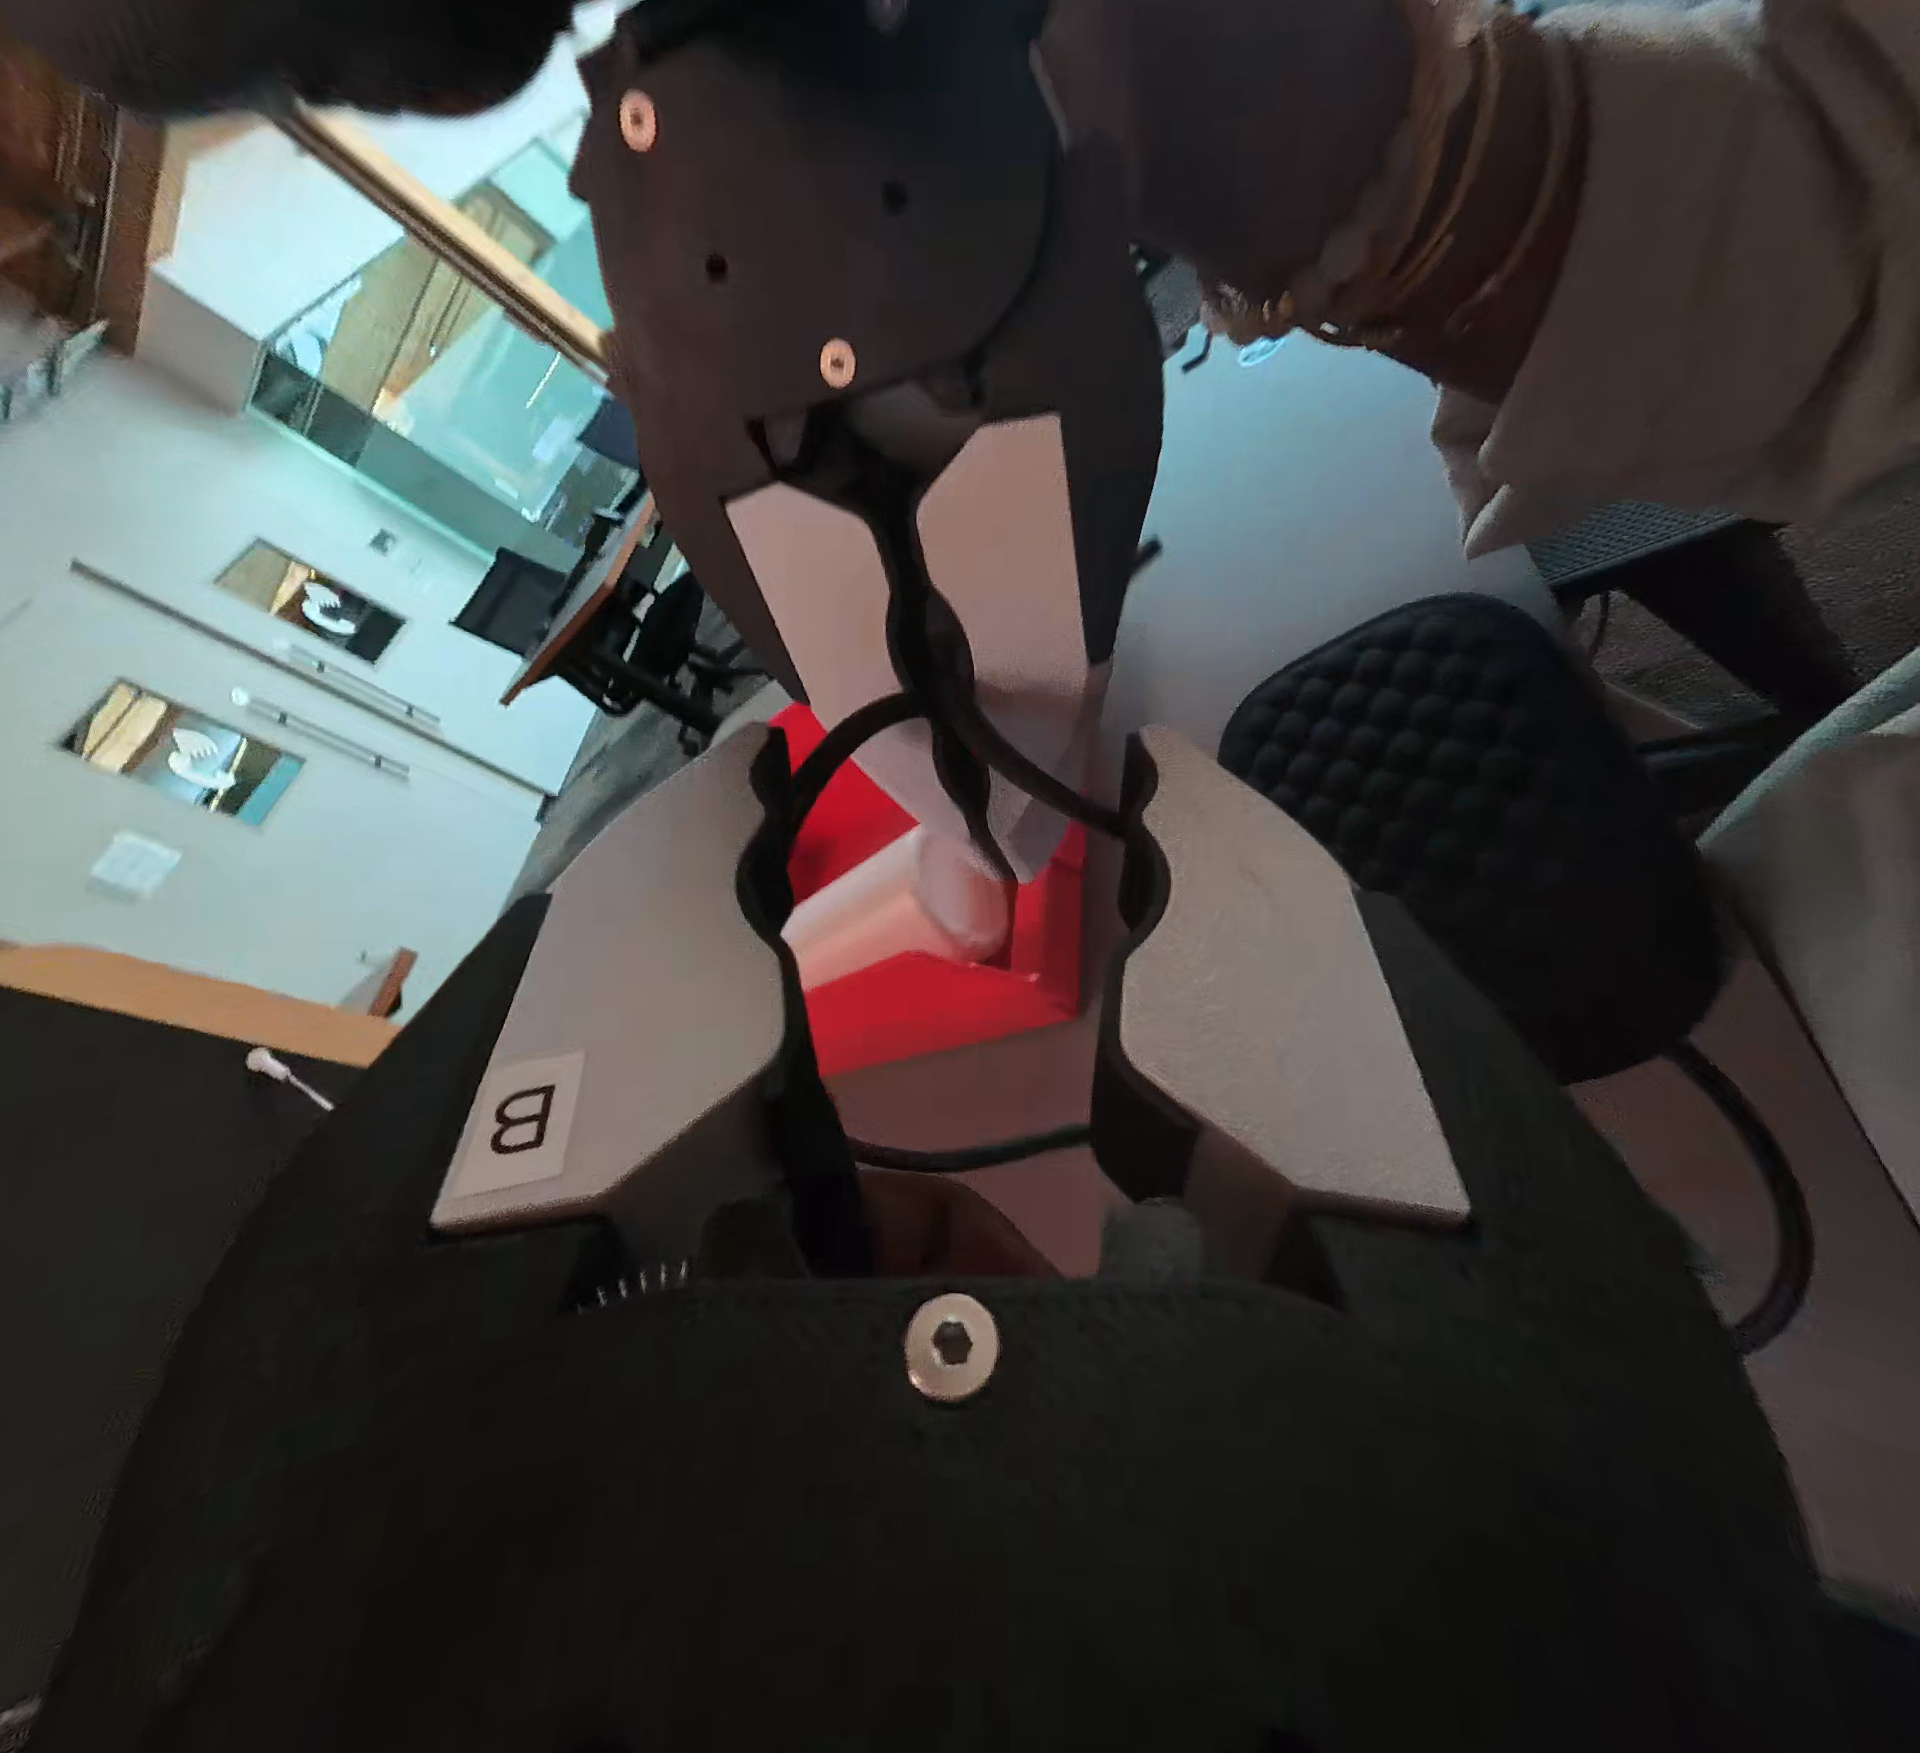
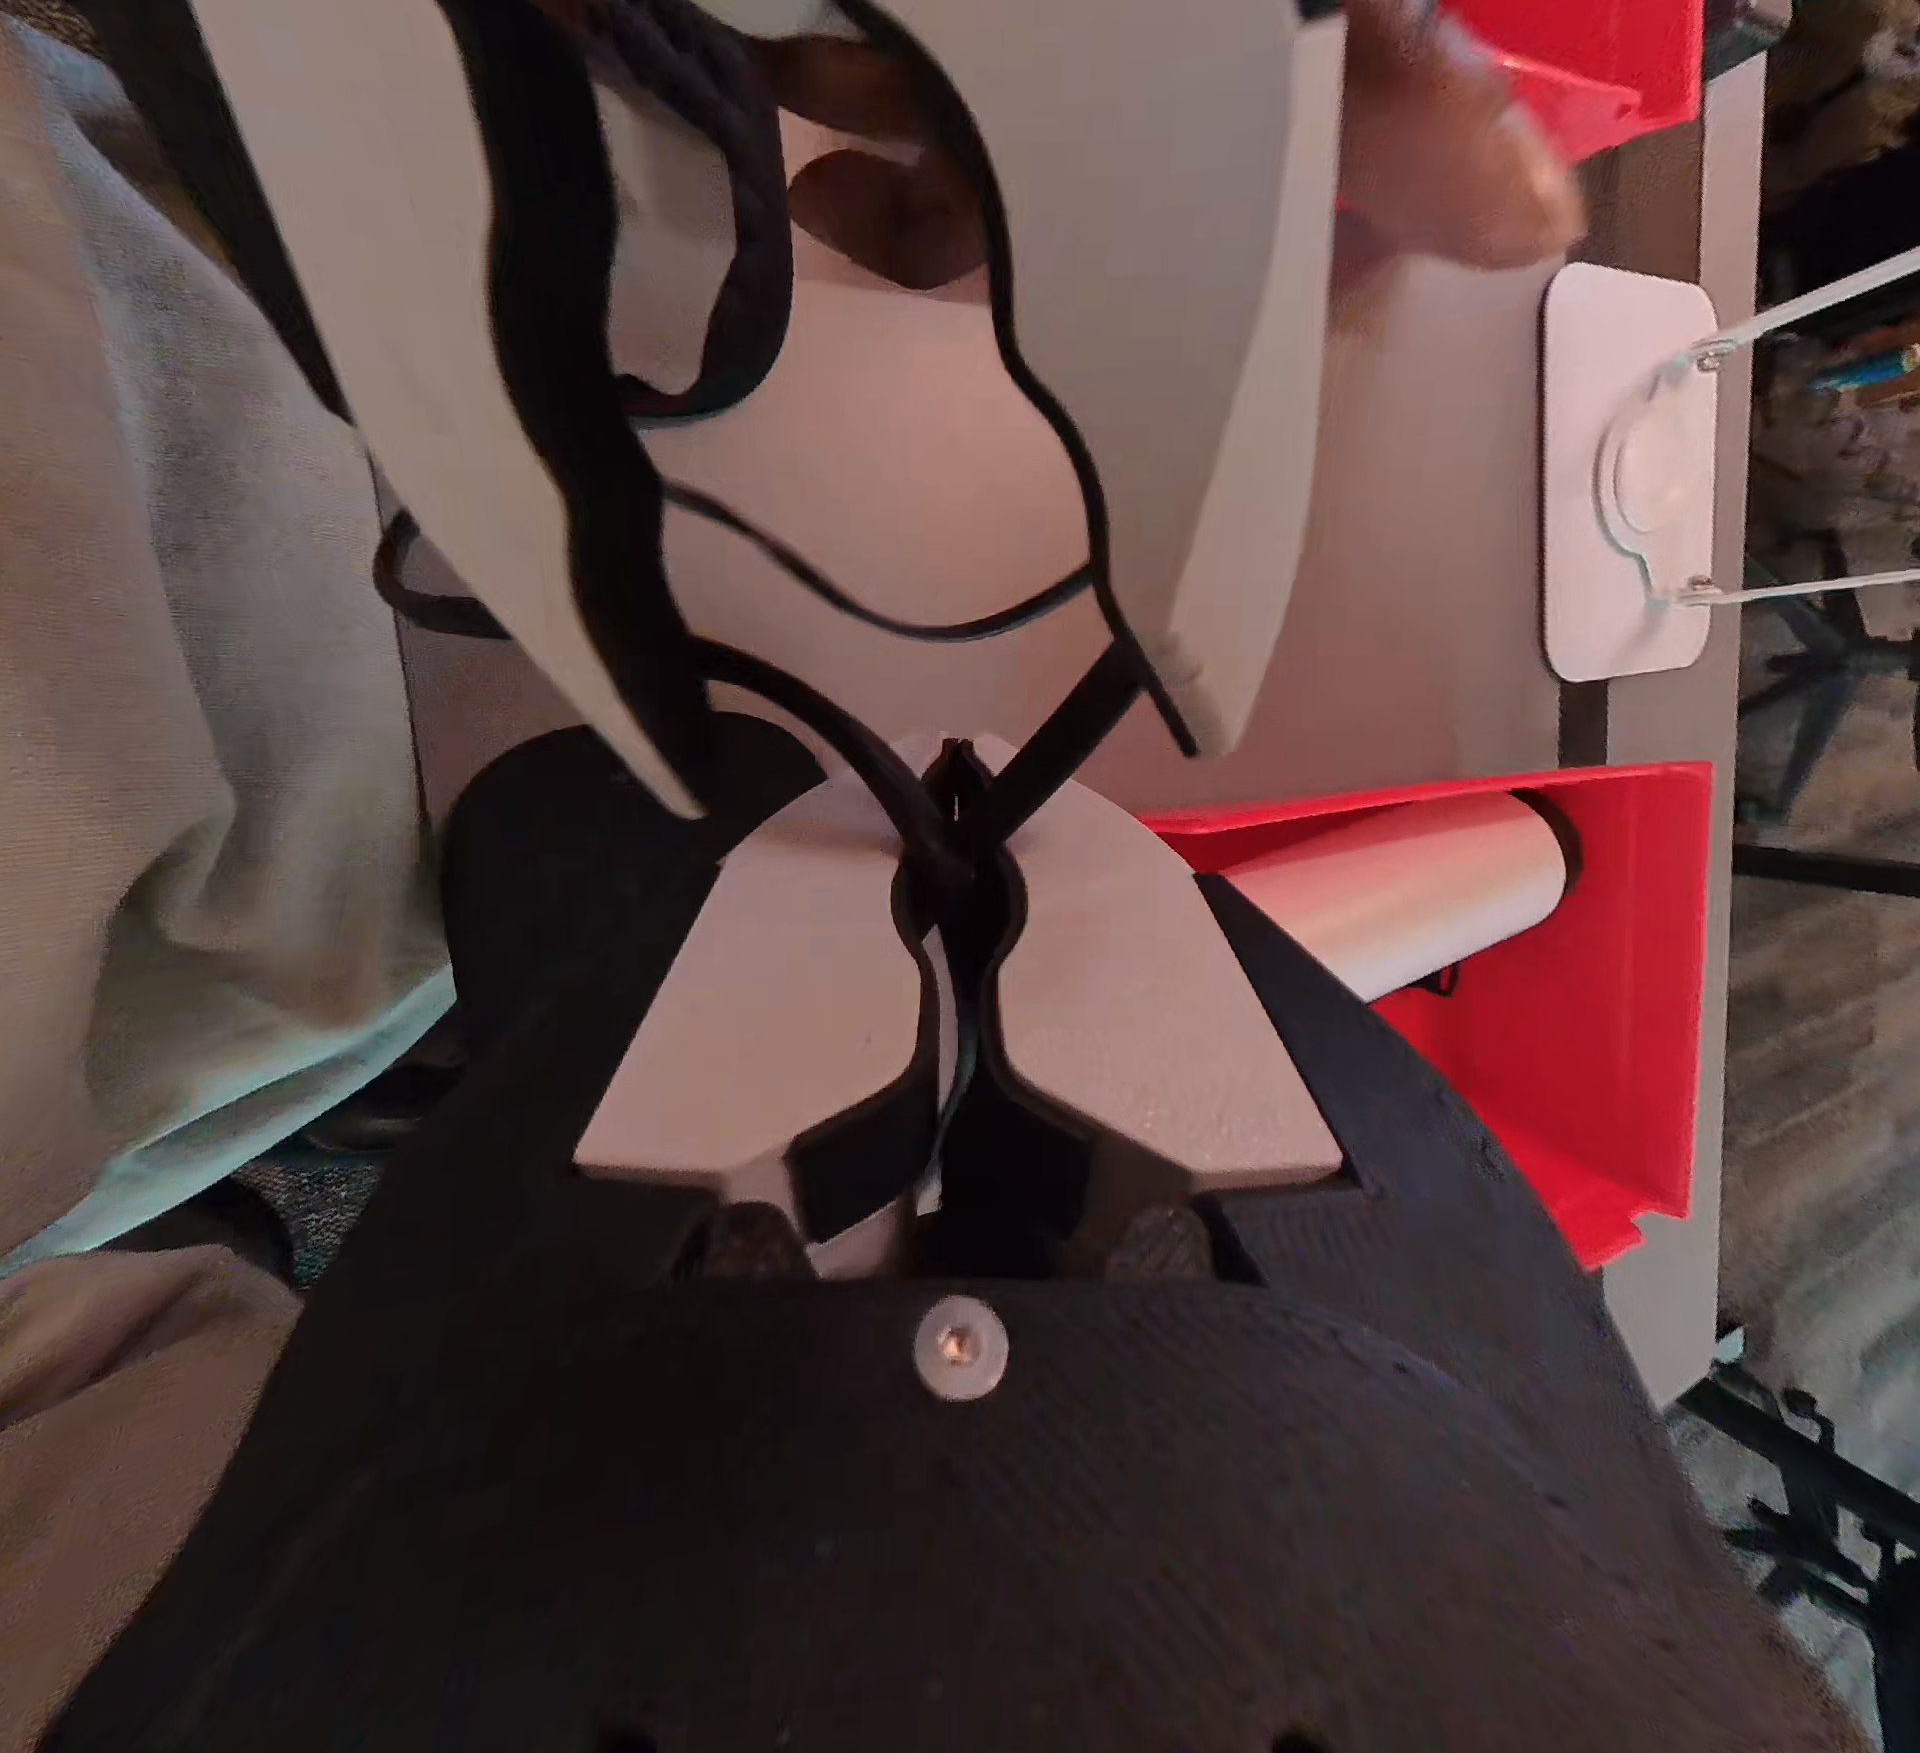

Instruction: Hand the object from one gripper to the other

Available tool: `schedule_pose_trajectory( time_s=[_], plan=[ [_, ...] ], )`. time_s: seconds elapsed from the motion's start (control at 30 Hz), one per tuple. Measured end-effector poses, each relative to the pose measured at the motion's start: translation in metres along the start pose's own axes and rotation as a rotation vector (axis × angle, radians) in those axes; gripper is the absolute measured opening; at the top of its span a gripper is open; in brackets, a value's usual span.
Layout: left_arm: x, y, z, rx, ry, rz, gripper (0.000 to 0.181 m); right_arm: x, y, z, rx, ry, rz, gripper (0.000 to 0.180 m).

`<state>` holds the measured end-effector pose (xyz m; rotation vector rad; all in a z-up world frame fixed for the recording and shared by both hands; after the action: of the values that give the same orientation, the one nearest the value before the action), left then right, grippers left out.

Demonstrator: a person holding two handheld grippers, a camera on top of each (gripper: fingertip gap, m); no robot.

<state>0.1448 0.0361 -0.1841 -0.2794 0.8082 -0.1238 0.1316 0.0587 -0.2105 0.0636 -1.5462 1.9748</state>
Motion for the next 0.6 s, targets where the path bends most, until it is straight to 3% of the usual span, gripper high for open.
schedule_pose_trajectory(
  time_s=[0.03, 0.27, 0.43, 0.6],
  plan=[
    [0.0, 0.0, -0.002, -0.009, -0.016, 0.002, 0.058, 0.001, -0.001, 0.0, -0.009, -0.002, -0.009, 0.0],
    [-0.003, 0.002, -0.016, -0.128, -0.026, 0.021, 0.01, 0.002, -0.004, -0.001, -0.048, -0.048, -0.071, 0.001],
    [-0.011, -0.003, -0.016, -0.115, -0.109, 0.009, 0.008, 0.01, -0.011, 0.007, 0.028, -0.012, -0.138, 0.004],
    [-0.032, -0.016, -0.024, -0.1, -0.254, 0.039, 0.007, 0.032, -0.044, 0.015, 0.285, 0.124, -0.288, 0.047]
  ],
)
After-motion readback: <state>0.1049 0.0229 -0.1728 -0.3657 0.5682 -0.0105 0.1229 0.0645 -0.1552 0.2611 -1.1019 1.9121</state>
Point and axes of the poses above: each gripper's, where its closed fingertips meet, y out along the fingers, z out of its top, x = y × z across the jaws, the point moved 2 cm from there along -y, back along the fingers, and after that the axes turned 9 degrees about -x, right-handed, at the moved point
